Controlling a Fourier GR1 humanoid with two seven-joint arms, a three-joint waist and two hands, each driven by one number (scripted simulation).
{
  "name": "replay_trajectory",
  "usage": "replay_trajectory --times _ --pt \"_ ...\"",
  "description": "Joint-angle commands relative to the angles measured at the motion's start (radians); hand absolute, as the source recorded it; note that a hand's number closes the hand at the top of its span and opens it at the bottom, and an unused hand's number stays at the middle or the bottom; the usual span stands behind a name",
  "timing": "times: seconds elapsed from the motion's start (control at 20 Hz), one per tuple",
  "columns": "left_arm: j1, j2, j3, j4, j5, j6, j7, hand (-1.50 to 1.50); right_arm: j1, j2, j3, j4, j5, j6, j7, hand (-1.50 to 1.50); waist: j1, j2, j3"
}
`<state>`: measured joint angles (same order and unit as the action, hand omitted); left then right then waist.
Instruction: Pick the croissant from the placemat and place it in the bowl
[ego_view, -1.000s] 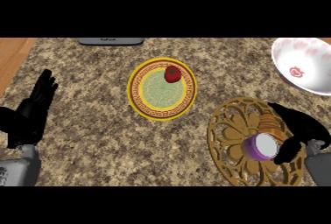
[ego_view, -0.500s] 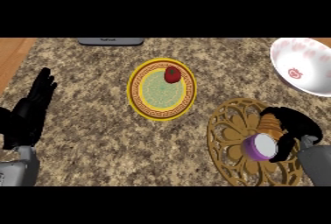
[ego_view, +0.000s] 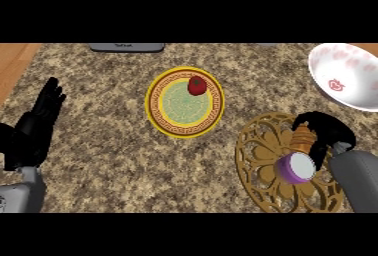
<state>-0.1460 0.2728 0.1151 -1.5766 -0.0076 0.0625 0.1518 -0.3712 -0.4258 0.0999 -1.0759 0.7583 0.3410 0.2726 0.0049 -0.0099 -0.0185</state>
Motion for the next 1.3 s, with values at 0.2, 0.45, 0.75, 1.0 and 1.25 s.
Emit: replay_trajectory --times 0.2,0.45,0.75,1.0,1.25 --pt "-0.035 -0.014 -0.029 0.004 -0.002 -0.019 0.000 0.00 -0.392 0.155 -0.080 0.307 0.059 -0.124 0.200 1.50 0.076 0.033 0.021" --pt "-0.025 -0.030 -0.031 0.033 -0.022 -0.006 -0.042 0.00 -0.513 0.167 -0.067 0.475 0.161 -0.319 0.163 1.50 0.042 0.025 0.020" --pt "-0.003 -0.004 0.000 0.009 -0.012 -0.013 -0.002 0.00 -0.592 0.128 -0.036 0.380 0.253 -0.412 0.269 1.50 0.013 0.009 0.018" --pt "-0.004 -0.001 0.033 0.055 0.004 -0.013 -0.032 0.00 -0.651 0.056 -0.078 0.236 0.285 -0.523 0.349 1.50 -0.009 0.004 0.018" --pt "-0.001 -0.024 0.008 0.052 -0.028 -0.001 -0.043 0.00 -0.636 0.009 -0.123 0.181 0.279 -0.502 0.366 1.50 -0.005 0.009 0.018"
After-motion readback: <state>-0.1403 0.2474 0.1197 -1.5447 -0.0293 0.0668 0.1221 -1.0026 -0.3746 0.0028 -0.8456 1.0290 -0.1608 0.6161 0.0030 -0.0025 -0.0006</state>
